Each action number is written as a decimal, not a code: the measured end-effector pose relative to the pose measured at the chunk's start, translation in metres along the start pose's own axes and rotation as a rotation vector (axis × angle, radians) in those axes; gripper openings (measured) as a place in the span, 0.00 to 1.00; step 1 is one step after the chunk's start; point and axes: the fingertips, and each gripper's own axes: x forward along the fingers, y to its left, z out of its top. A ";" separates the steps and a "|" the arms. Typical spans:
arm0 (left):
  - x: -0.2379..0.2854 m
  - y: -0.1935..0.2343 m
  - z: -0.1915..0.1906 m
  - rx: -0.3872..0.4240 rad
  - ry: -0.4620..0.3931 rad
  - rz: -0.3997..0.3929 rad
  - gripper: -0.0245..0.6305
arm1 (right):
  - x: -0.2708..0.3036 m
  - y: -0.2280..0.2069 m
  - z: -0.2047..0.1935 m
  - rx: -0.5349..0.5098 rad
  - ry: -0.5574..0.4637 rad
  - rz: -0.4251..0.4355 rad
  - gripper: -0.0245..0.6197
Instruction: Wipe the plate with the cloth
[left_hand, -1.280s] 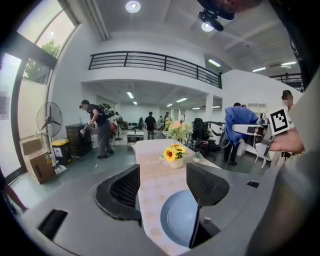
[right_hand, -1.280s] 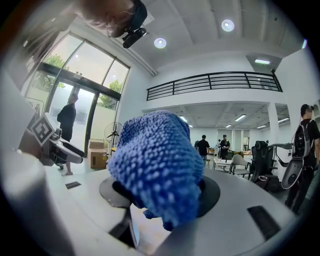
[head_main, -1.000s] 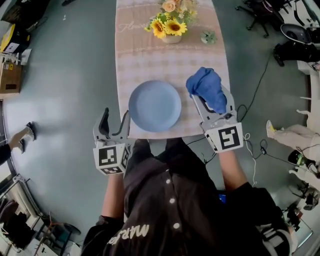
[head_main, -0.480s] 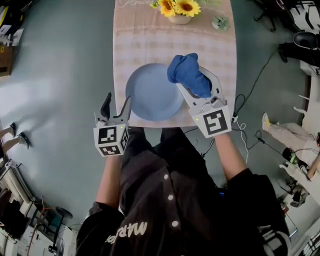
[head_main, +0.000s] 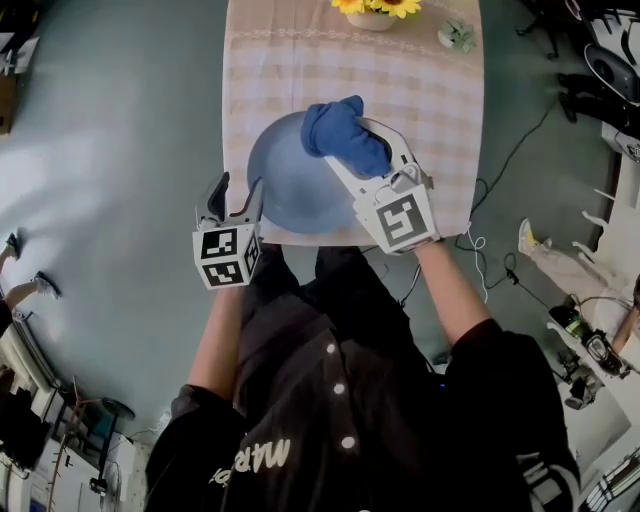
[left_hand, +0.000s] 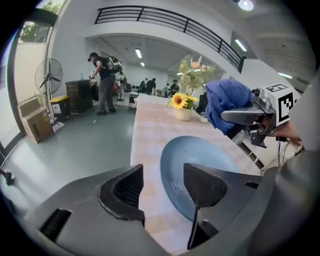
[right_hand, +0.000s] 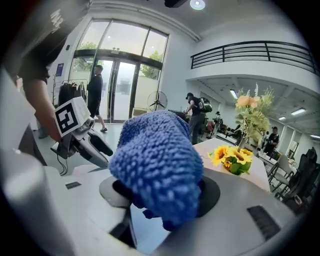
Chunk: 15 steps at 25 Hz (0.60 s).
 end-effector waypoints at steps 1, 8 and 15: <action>0.003 0.000 -0.003 -0.010 0.008 -0.004 0.44 | 0.004 0.003 -0.002 0.002 0.005 0.013 0.35; 0.020 -0.001 -0.021 -0.042 0.066 -0.025 0.43 | 0.029 0.023 -0.020 -0.027 0.055 0.086 0.34; 0.032 -0.002 -0.026 -0.084 0.090 -0.037 0.36 | 0.042 0.033 -0.028 -0.112 0.111 0.149 0.34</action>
